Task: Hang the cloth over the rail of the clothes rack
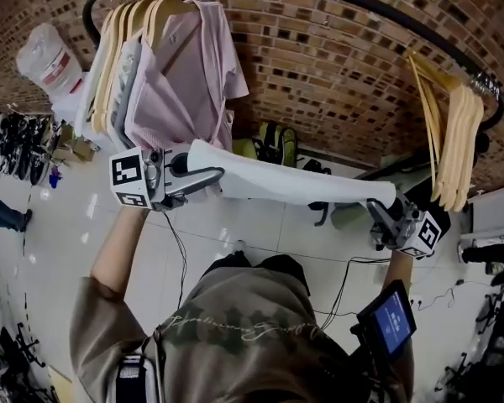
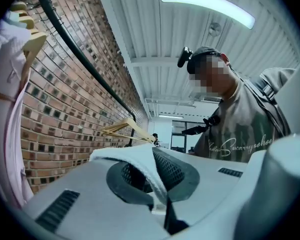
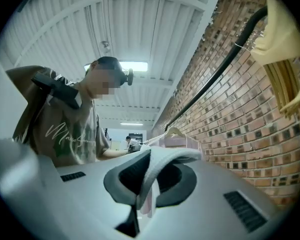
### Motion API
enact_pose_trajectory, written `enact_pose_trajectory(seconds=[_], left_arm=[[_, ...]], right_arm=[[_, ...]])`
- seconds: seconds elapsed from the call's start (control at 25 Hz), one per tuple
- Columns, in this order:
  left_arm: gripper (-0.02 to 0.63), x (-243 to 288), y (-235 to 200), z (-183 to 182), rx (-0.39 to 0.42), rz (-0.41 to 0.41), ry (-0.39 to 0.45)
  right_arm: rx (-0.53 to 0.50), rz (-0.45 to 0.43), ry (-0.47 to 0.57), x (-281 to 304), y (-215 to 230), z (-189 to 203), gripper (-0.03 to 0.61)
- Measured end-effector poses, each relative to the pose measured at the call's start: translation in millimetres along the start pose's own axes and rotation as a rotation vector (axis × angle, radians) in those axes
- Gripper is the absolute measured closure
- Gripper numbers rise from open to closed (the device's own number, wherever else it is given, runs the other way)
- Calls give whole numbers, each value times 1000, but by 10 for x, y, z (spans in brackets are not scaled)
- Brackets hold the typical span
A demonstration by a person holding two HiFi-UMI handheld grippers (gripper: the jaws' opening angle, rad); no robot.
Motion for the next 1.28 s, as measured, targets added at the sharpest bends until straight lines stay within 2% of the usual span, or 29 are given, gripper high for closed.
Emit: enact_pose_trajectory(seconds=[0.24, 0.6, 0.76, 0.92, 1.04, 1.28], left_arm=[[597, 87, -245, -419, 55, -6, 1], [597, 280, -527, -1038, 85, -17, 92], [597, 392, -480, -1175, 121, -5, 65], [597, 540, -567, -1517, 133, 12, 94], [597, 624, -641, -1756, 154, 21, 110], [597, 686, -689, -2019, 188, 26, 98]], right_arm=[[1, -15, 25, 289, 391, -432, 563], [-63, -76, 23, 656, 749, -1143, 562], [-78, -88, 10, 644, 766, -1298, 562], [-132, -108, 4, 724, 845, -1615, 562], [-135, -115, 26, 820, 919, -1826, 561], [-152, -145, 33, 951, 959, -2120, 561]])
Point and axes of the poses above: the fingertips, and each gripper's own axes: x forward along the fingers, y to its right, z out of its underside, the point moved 6 cm from there along -x, backward along the fingers, and after that the axes turned 10 degrees about y, right-handed, at the moved point
